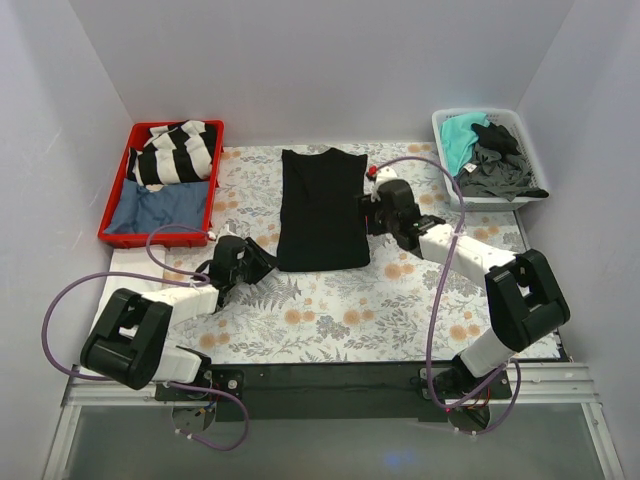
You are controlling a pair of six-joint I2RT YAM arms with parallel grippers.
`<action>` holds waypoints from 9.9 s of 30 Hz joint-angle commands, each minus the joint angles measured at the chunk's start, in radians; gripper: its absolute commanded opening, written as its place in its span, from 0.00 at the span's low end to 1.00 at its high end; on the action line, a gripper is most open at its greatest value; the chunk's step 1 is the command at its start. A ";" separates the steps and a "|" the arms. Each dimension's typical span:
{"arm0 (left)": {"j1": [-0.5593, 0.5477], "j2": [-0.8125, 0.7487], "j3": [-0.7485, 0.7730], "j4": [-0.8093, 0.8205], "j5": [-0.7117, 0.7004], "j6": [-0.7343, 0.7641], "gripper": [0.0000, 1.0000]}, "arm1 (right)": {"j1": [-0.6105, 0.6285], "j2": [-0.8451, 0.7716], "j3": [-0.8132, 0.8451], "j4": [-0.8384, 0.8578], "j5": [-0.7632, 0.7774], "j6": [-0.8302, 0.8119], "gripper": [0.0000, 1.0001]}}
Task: Fold and stack the t-shirts
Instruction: Grab one side of the 2/3 rectangular tshirt with both arms, then fold the long partially folded tshirt into a neat square, then smooth out wrinkles on the folded tshirt
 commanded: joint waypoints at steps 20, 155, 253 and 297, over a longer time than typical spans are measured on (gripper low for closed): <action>-0.004 0.076 -0.089 0.299 0.056 -0.013 0.33 | 0.028 -0.117 -0.483 0.341 -0.157 0.129 0.63; -0.027 0.642 1.002 -0.209 -0.623 0.133 0.00 | -0.178 0.697 0.690 0.088 -0.287 0.003 0.01; 0.010 0.390 0.749 -0.577 -0.439 -0.011 0.36 | 0.043 0.429 0.464 -0.064 -0.235 0.058 0.29; 0.056 0.162 0.667 -0.671 -0.553 -0.023 0.39 | -0.082 0.484 0.554 -0.113 -0.408 -0.058 0.62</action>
